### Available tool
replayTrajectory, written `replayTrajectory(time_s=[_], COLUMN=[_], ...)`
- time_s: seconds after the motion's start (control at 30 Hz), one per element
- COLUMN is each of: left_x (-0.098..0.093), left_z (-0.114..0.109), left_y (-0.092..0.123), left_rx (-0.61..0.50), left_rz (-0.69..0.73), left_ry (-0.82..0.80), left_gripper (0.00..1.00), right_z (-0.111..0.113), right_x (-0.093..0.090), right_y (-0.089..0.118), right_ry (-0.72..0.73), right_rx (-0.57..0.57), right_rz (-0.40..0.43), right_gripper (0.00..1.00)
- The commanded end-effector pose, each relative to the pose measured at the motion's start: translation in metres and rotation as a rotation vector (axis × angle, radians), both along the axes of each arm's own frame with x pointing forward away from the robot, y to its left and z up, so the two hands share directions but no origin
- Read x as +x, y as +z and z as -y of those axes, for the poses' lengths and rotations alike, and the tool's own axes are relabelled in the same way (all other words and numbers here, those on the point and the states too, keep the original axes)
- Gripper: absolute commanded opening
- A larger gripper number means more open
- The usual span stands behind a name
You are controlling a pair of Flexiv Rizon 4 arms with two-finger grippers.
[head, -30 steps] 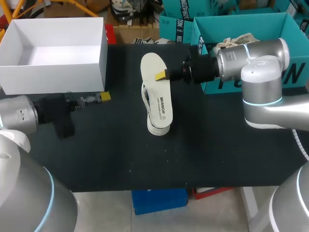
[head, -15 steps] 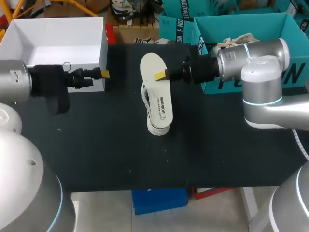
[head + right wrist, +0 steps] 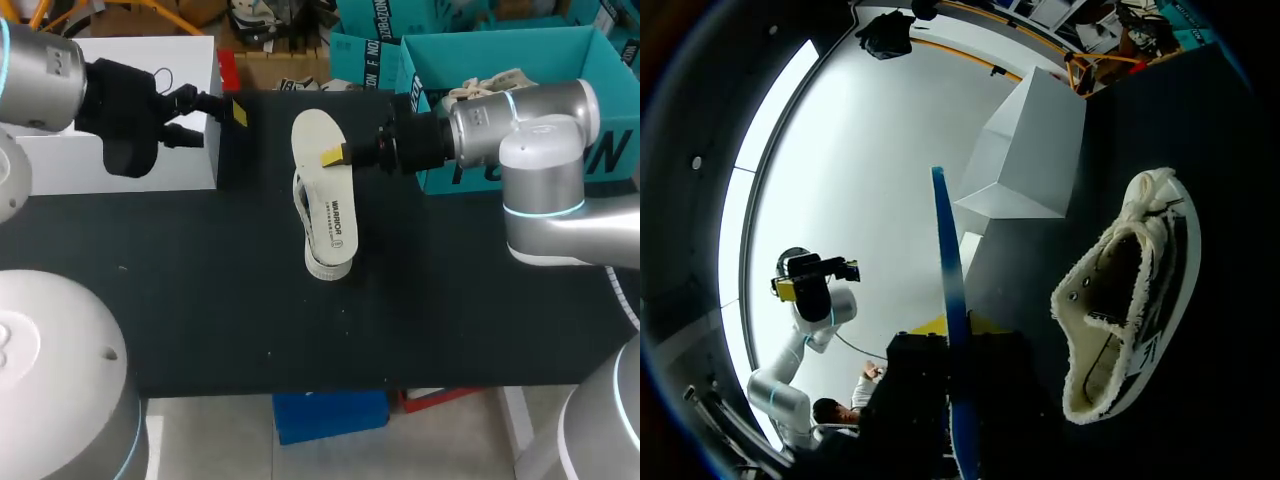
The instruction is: Take the shoe out of the shoebox, open the shoe tongue, remove and reinsert the insole, then place the shoe into the shoebox
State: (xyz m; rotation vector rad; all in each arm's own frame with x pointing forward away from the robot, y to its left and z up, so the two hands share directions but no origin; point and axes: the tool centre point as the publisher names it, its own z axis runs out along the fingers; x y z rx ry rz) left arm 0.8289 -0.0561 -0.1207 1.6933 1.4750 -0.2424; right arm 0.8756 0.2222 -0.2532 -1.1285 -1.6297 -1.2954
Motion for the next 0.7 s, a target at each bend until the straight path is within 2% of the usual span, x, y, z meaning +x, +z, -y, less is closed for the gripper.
replayTrajectory(time_s=[0.03, 0.63, 0.7], left_x=[0.011, 0.010, 0.022], left_z=[0.012, 0.015, 0.008], left_y=[0.007, 0.008, 0.012], left_rx=[0.250, 0.248, 0.270], left_rz=[-0.131, -0.110, -0.158], left_ry=[0.060, 0.057, 0.102], left_gripper=[1.00, 1.00, 1.00], right_z=[-0.001, -0.001, -0.001], right_x=[0.000, 0.000, 0.000], right_y=[0.000, 0.000, 0.000], right_ry=[-0.002, -0.002, -0.002], right_rx=[-0.002, -0.002, -0.002], right_rz=[0.000, 0.000, 0.000], right_gripper=[0.00, 0.00, 0.00])
